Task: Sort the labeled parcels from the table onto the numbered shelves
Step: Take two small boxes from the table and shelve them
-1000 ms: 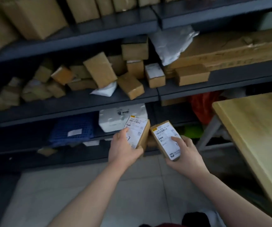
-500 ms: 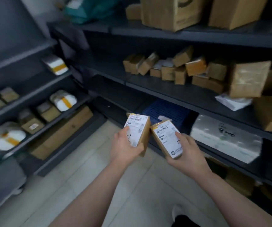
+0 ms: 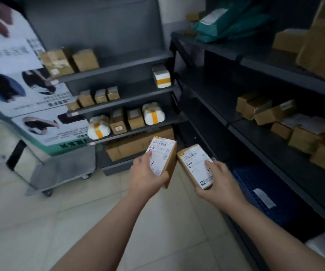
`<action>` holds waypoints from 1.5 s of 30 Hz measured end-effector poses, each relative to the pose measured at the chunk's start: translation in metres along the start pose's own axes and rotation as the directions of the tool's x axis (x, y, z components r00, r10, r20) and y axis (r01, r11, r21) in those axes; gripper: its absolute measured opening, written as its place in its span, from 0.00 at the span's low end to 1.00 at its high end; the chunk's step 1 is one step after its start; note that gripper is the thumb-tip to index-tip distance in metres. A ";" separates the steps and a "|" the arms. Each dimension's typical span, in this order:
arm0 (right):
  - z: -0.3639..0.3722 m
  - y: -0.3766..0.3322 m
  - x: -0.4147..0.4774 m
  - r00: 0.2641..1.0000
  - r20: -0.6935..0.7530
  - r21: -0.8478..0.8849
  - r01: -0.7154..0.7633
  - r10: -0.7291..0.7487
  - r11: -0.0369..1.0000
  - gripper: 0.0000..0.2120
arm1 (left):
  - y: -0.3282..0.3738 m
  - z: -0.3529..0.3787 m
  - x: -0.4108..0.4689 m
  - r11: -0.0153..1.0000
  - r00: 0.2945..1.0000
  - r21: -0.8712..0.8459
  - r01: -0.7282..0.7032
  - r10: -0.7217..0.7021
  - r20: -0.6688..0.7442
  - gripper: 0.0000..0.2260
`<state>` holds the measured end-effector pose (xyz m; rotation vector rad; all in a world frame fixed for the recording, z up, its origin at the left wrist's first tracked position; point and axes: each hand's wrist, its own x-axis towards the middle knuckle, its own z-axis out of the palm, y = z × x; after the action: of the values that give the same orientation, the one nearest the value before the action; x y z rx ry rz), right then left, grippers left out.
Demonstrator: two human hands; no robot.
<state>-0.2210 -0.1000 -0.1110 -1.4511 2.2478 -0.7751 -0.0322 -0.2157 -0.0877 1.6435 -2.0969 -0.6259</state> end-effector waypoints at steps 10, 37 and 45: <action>0.037 -0.086 0.125 0.979 0.083 -0.023 0.186 -0.184 0.982 0.43 | -0.057 -0.049 0.101 0.991 0.980 -0.007 0.131 -0.131 -0.150 0.40; 0.154 -0.210 0.495 0.969 0.116 0.022 0.218 -0.219 0.976 0.43 | -0.151 -0.079 0.459 0.970 0.959 0.011 0.242 -0.237 -0.154 0.40; 0.147 -0.196 0.591 0.984 0.103 -0.009 0.146 -0.144 0.989 0.44 | -0.123 -0.044 0.552 0.971 0.967 0.024 0.239 -0.235 -0.098 0.41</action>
<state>-0.2414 -0.7396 -0.1059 -1.6386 2.0965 -0.7099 -0.0350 -0.7829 -0.1008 1.9236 -1.8710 -0.5744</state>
